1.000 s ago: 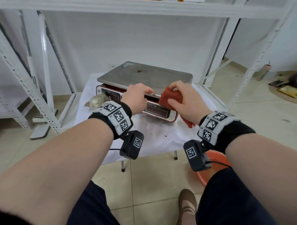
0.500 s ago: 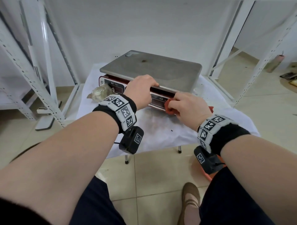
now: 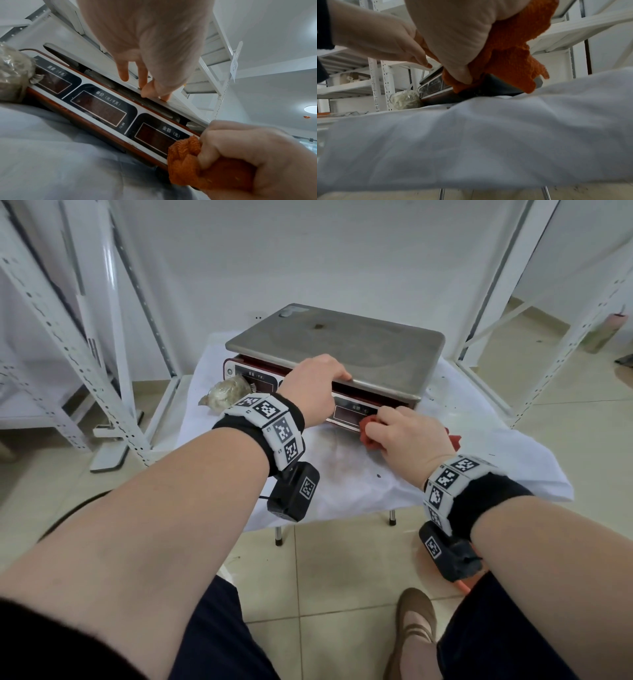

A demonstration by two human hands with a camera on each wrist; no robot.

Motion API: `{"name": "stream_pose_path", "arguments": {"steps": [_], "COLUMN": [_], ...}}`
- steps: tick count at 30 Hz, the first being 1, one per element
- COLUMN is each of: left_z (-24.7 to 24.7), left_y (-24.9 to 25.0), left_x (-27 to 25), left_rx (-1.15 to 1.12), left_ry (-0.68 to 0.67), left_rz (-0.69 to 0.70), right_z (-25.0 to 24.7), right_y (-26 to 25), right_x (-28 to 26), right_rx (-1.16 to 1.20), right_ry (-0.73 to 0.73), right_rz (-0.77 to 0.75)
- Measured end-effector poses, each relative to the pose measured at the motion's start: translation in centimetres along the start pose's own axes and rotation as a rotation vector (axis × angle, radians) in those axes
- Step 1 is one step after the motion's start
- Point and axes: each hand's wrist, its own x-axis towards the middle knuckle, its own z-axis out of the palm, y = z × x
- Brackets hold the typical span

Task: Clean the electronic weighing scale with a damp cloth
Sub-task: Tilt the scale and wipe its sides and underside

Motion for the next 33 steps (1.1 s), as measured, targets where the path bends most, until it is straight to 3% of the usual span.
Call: {"name": "stream_pose_path", "arguments": {"steps": [3,8,13,20,26,33], "left_z": [0.1,0.0,-0.1,0.0,-0.3,-0.4], "left_y": [0.0,-0.2,-0.4,-0.8,-1.3,-1.6], "left_x": [0.0,0.2,0.5,0.8,0.8,1.0], "left_rx": [-0.006,-0.006,-0.005,-0.016,-0.040,-0.058], "left_ry": [0.011,0.001,-0.011,-0.017,-0.052,-0.070], "left_rz": [0.006,0.004,0.003,0.021,0.045,0.078], "right_z": [-0.6,-0.4,1.4,0.8,1.7,1.5], "right_y": [0.7,0.2,-1.0,-0.8,-1.5,-1.7], "right_x": [1.4,1.3,0.8,3.1,2.9,3.4], "right_rx": [-0.008,-0.030,-0.015,-0.020,-0.020,-0.022], "right_ry": [-0.088,0.114,0.044,0.206,0.085,0.209], "right_rz": [-0.019,0.072,0.011,0.102,0.016,0.086]}}
